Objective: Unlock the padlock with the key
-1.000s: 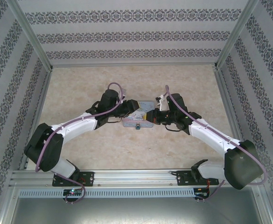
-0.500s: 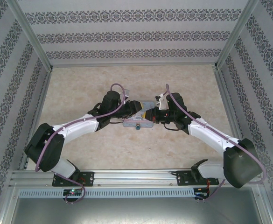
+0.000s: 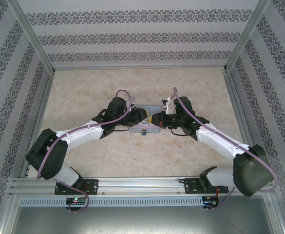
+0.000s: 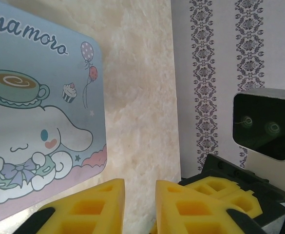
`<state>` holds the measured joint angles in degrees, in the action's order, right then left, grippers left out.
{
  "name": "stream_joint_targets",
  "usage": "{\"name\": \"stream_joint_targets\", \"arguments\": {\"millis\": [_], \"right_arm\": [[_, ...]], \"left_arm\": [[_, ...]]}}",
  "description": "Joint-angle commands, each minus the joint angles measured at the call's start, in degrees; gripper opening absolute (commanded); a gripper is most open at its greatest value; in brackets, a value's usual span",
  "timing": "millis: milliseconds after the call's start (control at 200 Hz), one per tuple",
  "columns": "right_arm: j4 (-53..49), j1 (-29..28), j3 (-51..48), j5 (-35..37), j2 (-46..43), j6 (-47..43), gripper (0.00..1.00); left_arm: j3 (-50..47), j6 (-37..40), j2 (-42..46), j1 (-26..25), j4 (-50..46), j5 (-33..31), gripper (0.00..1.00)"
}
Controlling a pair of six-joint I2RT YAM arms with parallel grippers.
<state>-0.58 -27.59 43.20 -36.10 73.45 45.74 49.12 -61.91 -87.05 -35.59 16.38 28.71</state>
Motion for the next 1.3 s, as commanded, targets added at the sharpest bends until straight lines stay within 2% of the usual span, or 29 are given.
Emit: {"name": "stream_joint_targets", "arguments": {"millis": [0,120,290,430,465,485,535,570,610,625,789,904,964,1114,1294], "right_arm": [[1.36,0.17,-0.92,-0.1,-0.11,0.8,0.0],[1.72,0.17,-1.23,-0.05,-0.05,1.15,0.0],[2.42,0.17,-1.45,0.05,0.11,1.68,0.0],[2.41,0.3,-1.46,0.59,-0.55,1.9,0.0],[1.83,0.6,-1.58,1.15,-1.2,1.82,0.09],[1.65,0.92,-1.7,1.31,-1.75,1.8,0.18],[1.02,1.88,-2.42,2.12,-3.38,1.9,0.57],[0.41,2.71,-3.02,2.91,-4.74,1.96,0.78],[0.23,3.68,-3.78,3.74,-6.15,2.35,0.96],[0.23,4.1,-4.02,4.08,-6.65,2.54,0.98],[2.57,6.76,-4.19,6.76,-9.03,4.81,0.98],[9.76,6.94,-3.86,6.6,-7.91,7.77,0.97],[15.2,6.94,-4.17,6.01,-6.86,9.41,0.91],[28.2,6.95,-4.53,3.39,-2.48,14.05,0.67],[34.59,5.82,-3.27,3.09,1.26,16.23,0.51]], "left_arm": [[-0.33,0.12,1.92,-0.95,2.17,-0.73,0.2],[-0.42,-0.1,1.8,-1.4,2.34,-1.28,0.15],[-0.27,-1.08,1.65,-2.11,2.91,-1.94,0.0],[-0.55,-1.89,1.79,-2.29,3.12,-3.42,0.0],[-0.76,-1.92,2.07,-2.3,3.0,-4.32,0.0],[-0.86,-1.78,2.31,-2.29,2.81,-4.98,0.0],[-0.66,-1.01,2.66,-2.12,2.23,-6.19,0.0],[-0.19,-0.25,2.69,-1.8,1.93,-6.26,0.0],[0.49,0.65,2.56,-1.3,1.58,-5.91,0.0],[0.73,0.94,2.48,-1.05,1.58,-5.78,0.0],[3.4,2.06,0.86,2.01,4.41,-1.74,0.0],[4.81,0.74,-0.45,4.1,8.04,0.84,0.0],[5.65,-0.31,-1.17,5.09,9.79,2.23,0.0],[6.73,-4.02,-2.94,7.49,14.71,6.3,0.0],[6.49,-9.78,-5.08,9.56,21.02,10.29,0.0]]}}
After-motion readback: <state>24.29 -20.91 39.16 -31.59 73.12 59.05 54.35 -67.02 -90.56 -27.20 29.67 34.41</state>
